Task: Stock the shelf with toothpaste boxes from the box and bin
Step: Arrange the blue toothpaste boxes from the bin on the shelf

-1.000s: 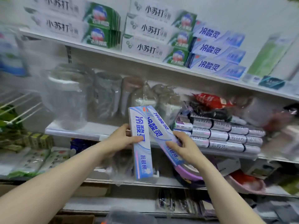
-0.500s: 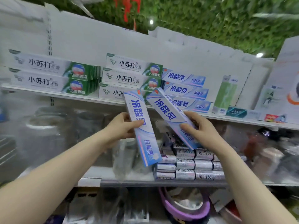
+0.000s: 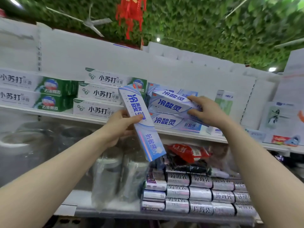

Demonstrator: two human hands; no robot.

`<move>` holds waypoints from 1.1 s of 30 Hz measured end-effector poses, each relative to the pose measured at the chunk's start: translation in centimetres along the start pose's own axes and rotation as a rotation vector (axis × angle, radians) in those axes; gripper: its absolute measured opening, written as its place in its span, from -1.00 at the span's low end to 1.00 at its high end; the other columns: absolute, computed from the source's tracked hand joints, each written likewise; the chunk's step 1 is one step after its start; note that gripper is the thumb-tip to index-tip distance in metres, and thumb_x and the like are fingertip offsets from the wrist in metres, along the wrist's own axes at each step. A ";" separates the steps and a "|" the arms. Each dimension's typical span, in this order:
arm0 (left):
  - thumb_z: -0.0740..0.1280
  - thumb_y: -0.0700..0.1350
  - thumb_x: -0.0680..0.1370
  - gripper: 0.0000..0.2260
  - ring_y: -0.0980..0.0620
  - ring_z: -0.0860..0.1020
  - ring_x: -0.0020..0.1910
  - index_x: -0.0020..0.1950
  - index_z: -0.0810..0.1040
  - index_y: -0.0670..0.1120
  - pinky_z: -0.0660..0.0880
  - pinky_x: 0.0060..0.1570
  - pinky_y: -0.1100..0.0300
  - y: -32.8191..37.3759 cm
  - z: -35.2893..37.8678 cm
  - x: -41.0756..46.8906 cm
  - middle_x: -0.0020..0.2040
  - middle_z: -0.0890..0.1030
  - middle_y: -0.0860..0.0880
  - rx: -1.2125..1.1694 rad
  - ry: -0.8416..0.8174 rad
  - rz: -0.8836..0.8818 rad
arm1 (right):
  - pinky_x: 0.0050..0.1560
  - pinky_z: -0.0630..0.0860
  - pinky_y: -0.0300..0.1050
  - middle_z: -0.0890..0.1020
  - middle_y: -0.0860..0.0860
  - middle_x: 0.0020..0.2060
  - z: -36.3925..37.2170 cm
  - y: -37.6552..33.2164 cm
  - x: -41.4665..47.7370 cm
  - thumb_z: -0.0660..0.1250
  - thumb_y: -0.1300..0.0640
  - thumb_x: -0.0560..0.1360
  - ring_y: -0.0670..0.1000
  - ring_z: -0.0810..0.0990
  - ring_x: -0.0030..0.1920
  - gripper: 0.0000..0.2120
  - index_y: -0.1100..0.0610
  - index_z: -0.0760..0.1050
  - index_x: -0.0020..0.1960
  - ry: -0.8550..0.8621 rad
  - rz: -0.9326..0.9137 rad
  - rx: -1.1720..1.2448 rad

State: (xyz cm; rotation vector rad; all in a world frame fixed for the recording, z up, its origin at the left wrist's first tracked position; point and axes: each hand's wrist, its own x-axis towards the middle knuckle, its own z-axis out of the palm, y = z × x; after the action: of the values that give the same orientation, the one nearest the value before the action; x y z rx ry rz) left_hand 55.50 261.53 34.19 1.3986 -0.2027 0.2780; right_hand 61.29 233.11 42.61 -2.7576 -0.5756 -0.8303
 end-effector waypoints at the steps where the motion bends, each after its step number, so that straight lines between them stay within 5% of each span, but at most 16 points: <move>1: 0.40 -0.20 0.51 -0.76 -0.10 0.66 -0.02 0.15 0.50 -0.17 0.61 -0.01 -0.02 -0.1 0.3 0.2 0.11 0.64 -0.16 -0.002 0.012 0.002 | 0.19 0.33 -0.07 0.51 0.19 0.26 -0.1 0.4 0.6 0.34 0.10 0.55 0.18 0.45 0.26 -0.49 0.06 0.35 0.48 -0.030 -0.012 -0.020; 7: 0.41 -0.19 0.50 -0.68 -0.11 0.67 0.01 0.22 0.46 -0.21 0.62 -0.04 -0.02 -0.7 1.4 0.9 0.11 0.64 -0.17 0.017 0.070 0.024 | 0.25 0.30 -0.11 0.44 0.12 0.40 1.1 2.0 2.8 0.27 0.15 0.60 0.13 0.41 0.34 -0.51 0.00 0.31 0.51 -0.181 -0.104 -0.003; 11: 0.42 -0.17 0.49 -0.59 -0.09 0.67 0.00 0.28 0.42 -0.23 0.63 -0.09 0.01 -1.2 2.2 1.1 0.14 0.62 -0.19 0.014 0.095 0.028 | 0.34 0.27 -0.07 0.33 0.13 0.46 2.8 2.4 3.3 0.20 0.22 0.61 0.13 0.35 0.40 -0.58 0.01 0.42 0.45 -0.043 -0.150 0.023; 16: 0.40 -0.19 0.52 -0.70 -0.16 0.66 0.03 0.20 0.46 -0.23 0.64 -0.07 -0.02 -1.4 3.8 1.4 0.12 0.63 -0.20 0.014 0.110 0.043 | 0.26 0.31 0.00 0.48 0.12 0.31 5.1 2.8 3.7 0.30 0.23 0.54 0.22 0.40 0.27 -0.57 -0.02 0.49 0.38 0.139 -0.135 -0.017; 22: 0.42 -0.19 0.50 -0.61 -0.14 0.67 -0.02 0.26 0.42 -0.28 0.62 -0.21 0.03 -1.2 5.0 1.8 0.13 0.62 -0.24 -0.021 0.109 0.053 | 0.24 0.32 0.07 0.45 0.19 0.32 6.7 2.5 2.8 0.28 0.28 0.55 0.24 0.40 0.29 -0.57 0.10 0.47 0.40 0.285 -0.121 -0.039; 26: 0.39 -0.23 0.52 -0.78 -0.06 0.68 -0.09 0.13 0.48 -0.19 0.63 -0.18 0.10 -0.6 5.8 2.3 0.09 0.64 -0.18 -0.075 0.104 0.076 | 0.14 0.40 -0.07 0.57 0.08 0.16 6.8 0.5 0.0 0.26 0.19 0.59 0.11 0.50 0.16 -0.72 0.12 0.55 0.28 0.451 -0.156 0.302; 30: 0.38 -0.21 0.53 -0.74 -0.12 0.65 0.04 0.20 0.48 -0.20 0.63 -0.08 0.07 0.4 6.9 3.0 0.15 0.62 -0.18 -0.098 0.097 0.120 | 0.10 0.47 -0.16 0.65 -0.22 0.03 5.2 -2.1 -3.3 0.22 -0.07 0.62 -0.23 0.57 0.04 -0.80 -0.13 0.57 0.16 -0.019 -0.083 0.757; 33: 0.38 -0.20 0.55 -0.85 -0.10 0.66 0.00 0.10 0.52 -0.17 0.63 -0.11 0.08 1.3 7.7 3.2 0.10 0.64 -0.18 -0.114 0.098 0.152 | 0.11 0.53 -0.23 0.64 -0.21 0.11 5.0 -2.0 -4.3 0.38 -0.10 0.53 -0.21 0.60 0.11 -0.67 -0.11 0.50 0.28 -0.216 -0.096 0.838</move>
State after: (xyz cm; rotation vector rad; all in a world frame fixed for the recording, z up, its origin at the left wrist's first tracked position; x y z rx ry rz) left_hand 58.32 254.37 37.58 1.2551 -0.2407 0.4534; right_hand 59.60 235.12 36.21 -2.0528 -0.8576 -0.2066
